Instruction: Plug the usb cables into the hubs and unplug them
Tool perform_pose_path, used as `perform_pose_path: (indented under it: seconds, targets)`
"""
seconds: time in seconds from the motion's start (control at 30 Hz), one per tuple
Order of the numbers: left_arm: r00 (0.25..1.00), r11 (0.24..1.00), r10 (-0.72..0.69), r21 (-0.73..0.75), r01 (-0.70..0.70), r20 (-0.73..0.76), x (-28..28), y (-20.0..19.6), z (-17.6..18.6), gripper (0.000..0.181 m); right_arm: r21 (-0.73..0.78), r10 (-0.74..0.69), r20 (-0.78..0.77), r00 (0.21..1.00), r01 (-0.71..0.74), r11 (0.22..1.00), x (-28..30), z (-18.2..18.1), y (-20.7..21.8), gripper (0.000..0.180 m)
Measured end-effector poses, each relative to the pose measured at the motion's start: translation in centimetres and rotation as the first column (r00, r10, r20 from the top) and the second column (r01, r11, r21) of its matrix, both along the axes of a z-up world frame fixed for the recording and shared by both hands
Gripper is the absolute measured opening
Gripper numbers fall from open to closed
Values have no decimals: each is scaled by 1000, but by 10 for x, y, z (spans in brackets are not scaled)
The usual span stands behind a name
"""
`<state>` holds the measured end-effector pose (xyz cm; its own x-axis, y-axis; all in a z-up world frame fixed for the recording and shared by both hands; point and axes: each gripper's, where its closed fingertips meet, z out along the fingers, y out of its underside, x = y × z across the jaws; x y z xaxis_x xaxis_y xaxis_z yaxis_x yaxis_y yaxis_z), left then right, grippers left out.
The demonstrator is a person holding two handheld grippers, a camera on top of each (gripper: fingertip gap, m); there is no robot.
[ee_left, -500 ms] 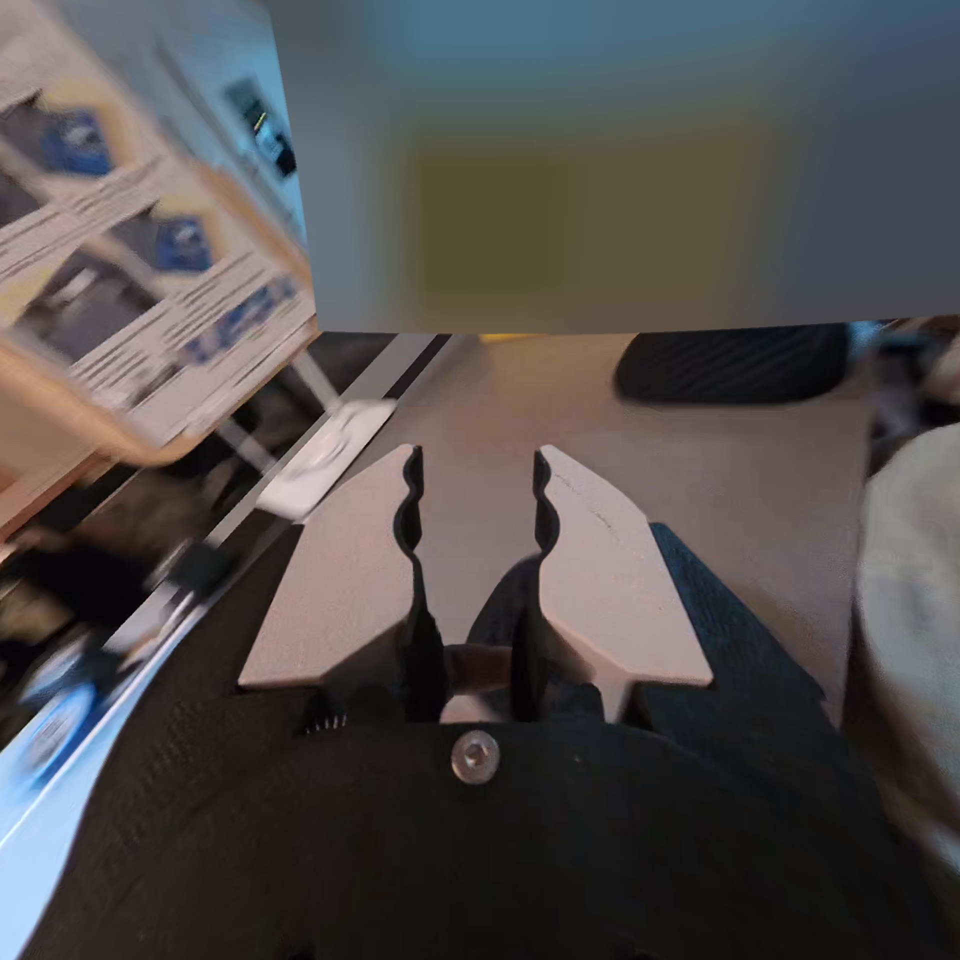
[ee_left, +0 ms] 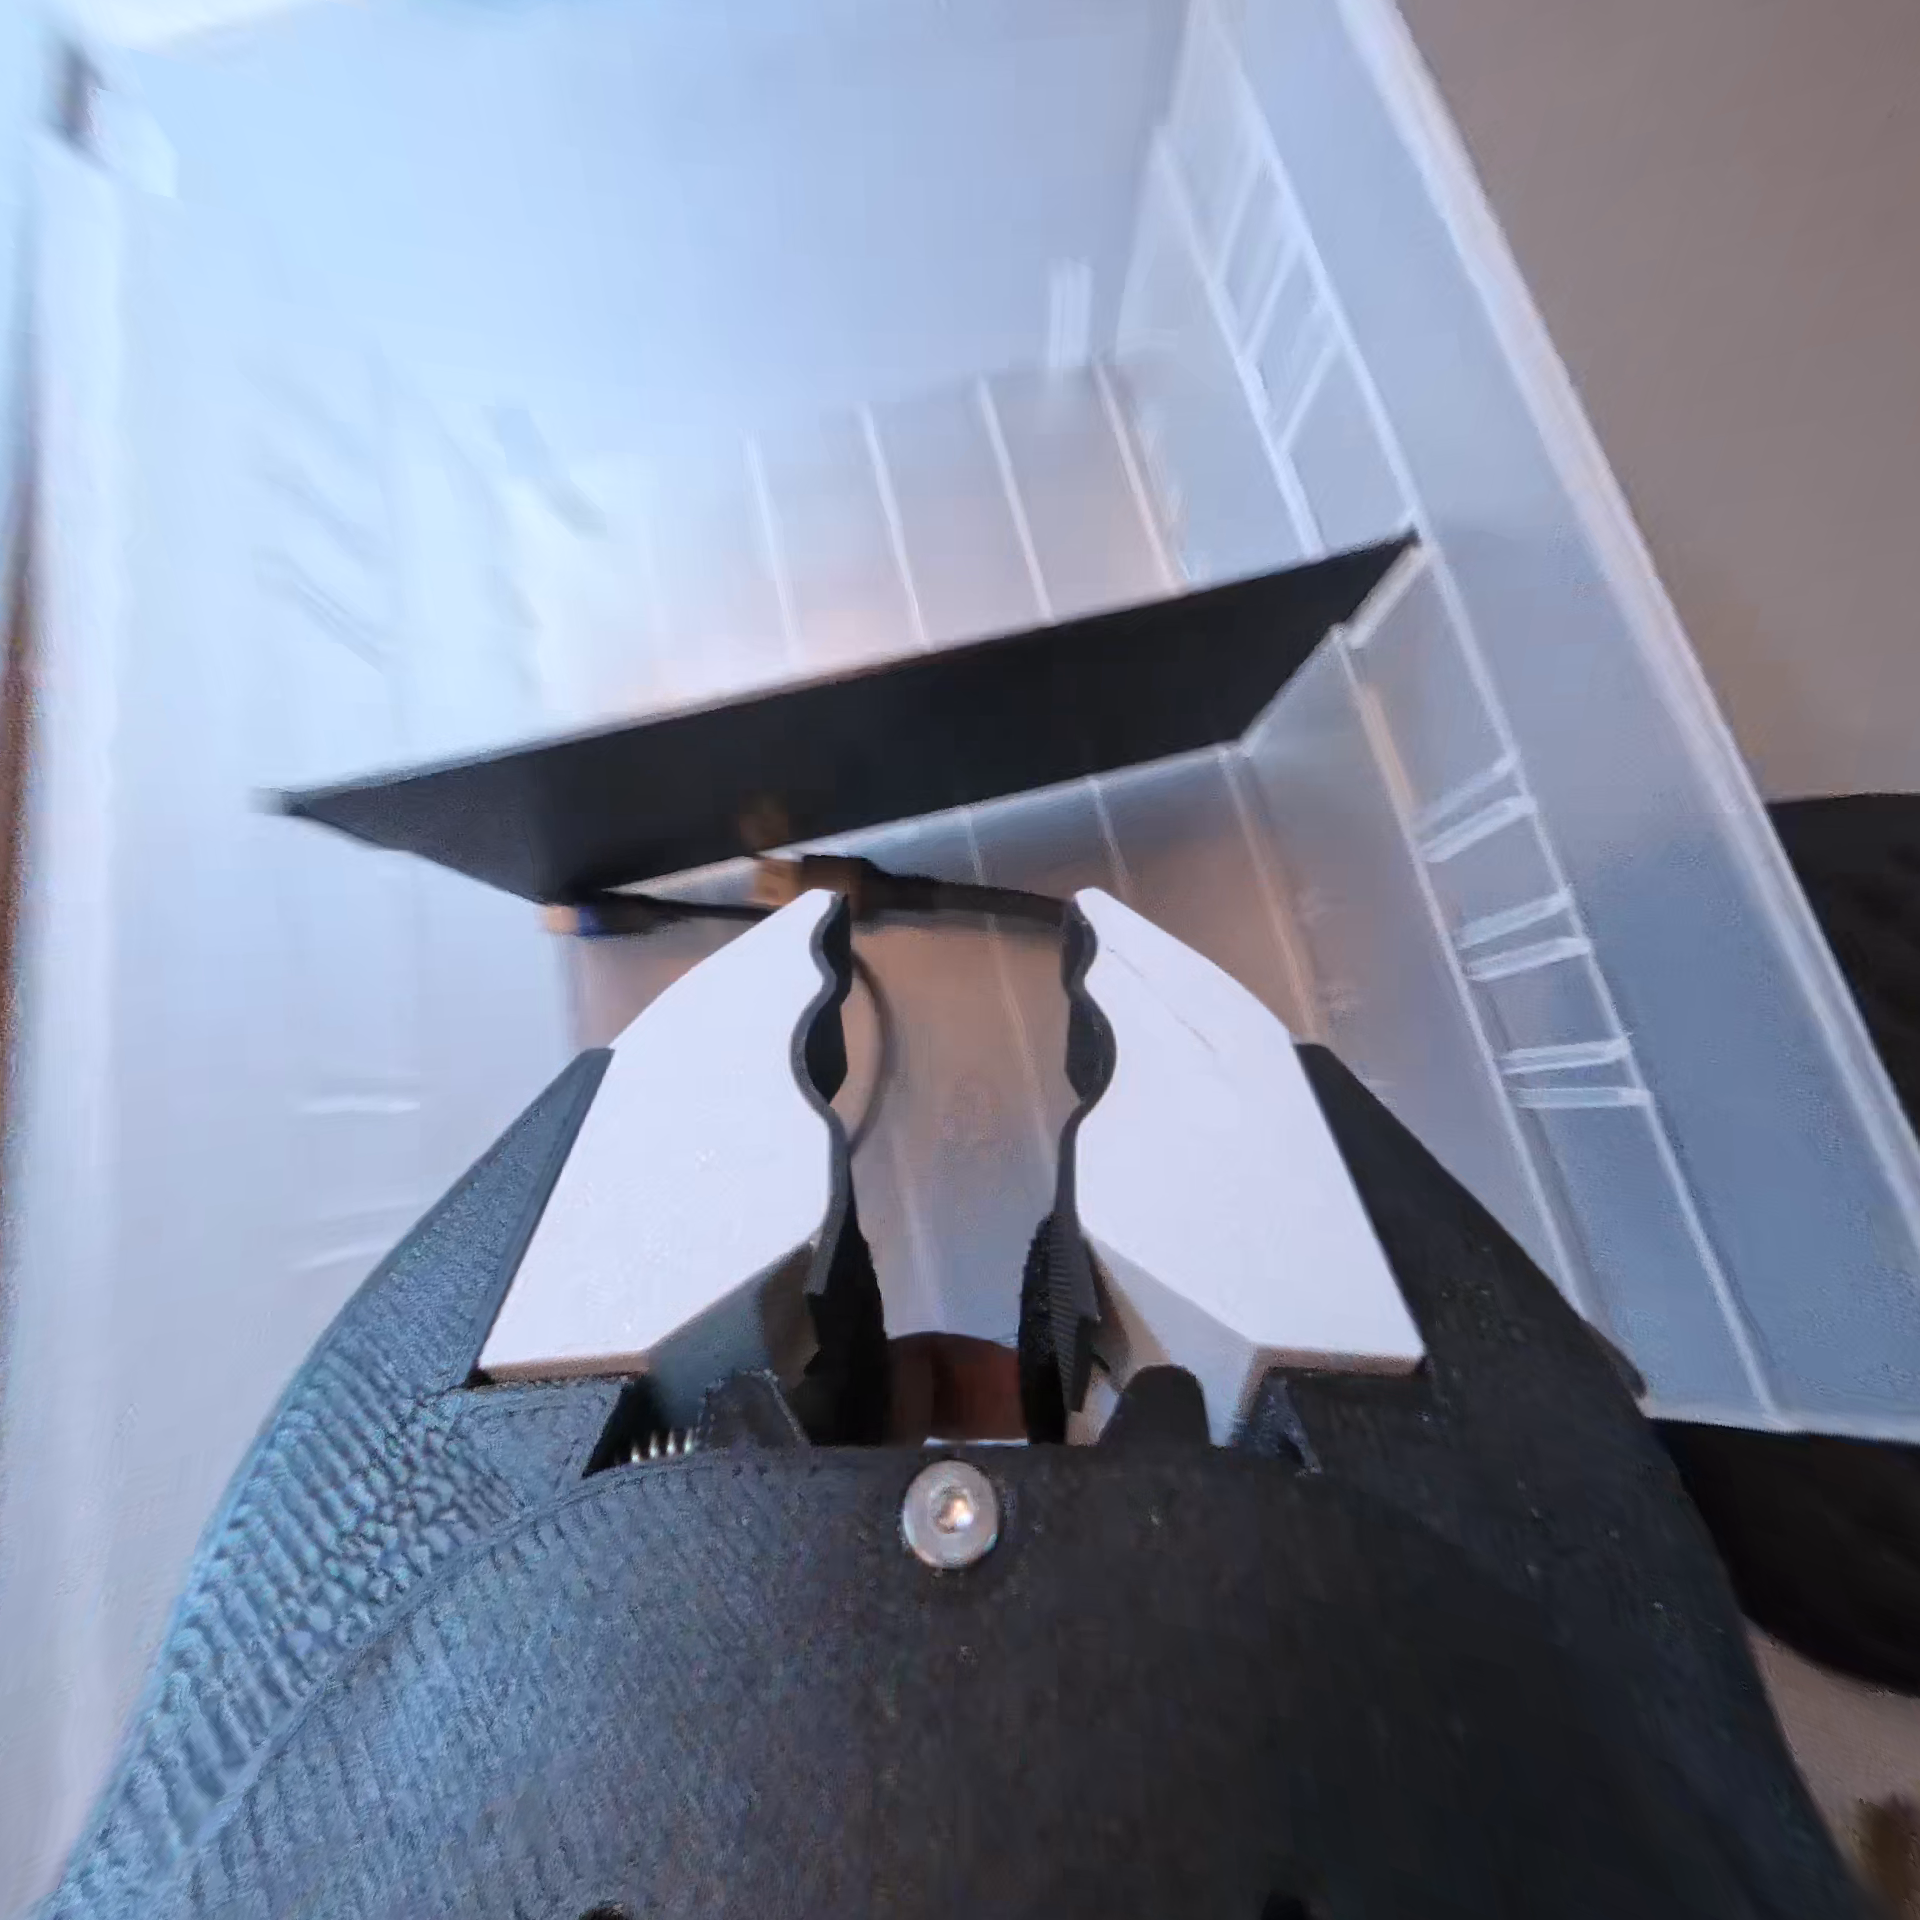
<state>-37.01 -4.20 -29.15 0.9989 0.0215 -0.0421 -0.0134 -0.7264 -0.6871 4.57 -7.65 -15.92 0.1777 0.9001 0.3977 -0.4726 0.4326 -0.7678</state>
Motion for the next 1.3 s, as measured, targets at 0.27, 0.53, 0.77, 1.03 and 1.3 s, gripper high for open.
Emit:
perform_pose_path:
  seconds: [0.27, 0.53, 0.77, 1.03, 1.3]
  targets:
    - [992, 986, -119, -113, 124, 50, 22, 13, -13, 36, -17, -33, -6, 999, 33, 999, 5, 0, 5, 13]
    - [691, 585, -721, -482, 652, 58, 62, -33, -8, 33, -3, -34, 40, 999, 34, 999, -2, -6, 3, 13]
    - [748, 529, -662, -681, 506, 41, 53, -48, -49, 34, -5, -33, 50, 998, 33, 999, -4, -7, 4, 13]
    - [775, 657, -631, -538, 528, -10, 56, -43, -41, 7, -2, -46, 40, 998, 46, 999, -2, -6, 4, 13]
    - [849, 837, -525, 144, 528, -60, 69, -30, 87, 7, -3, -49, 41, 998, 50, 999, -1, -6, 5, 13]
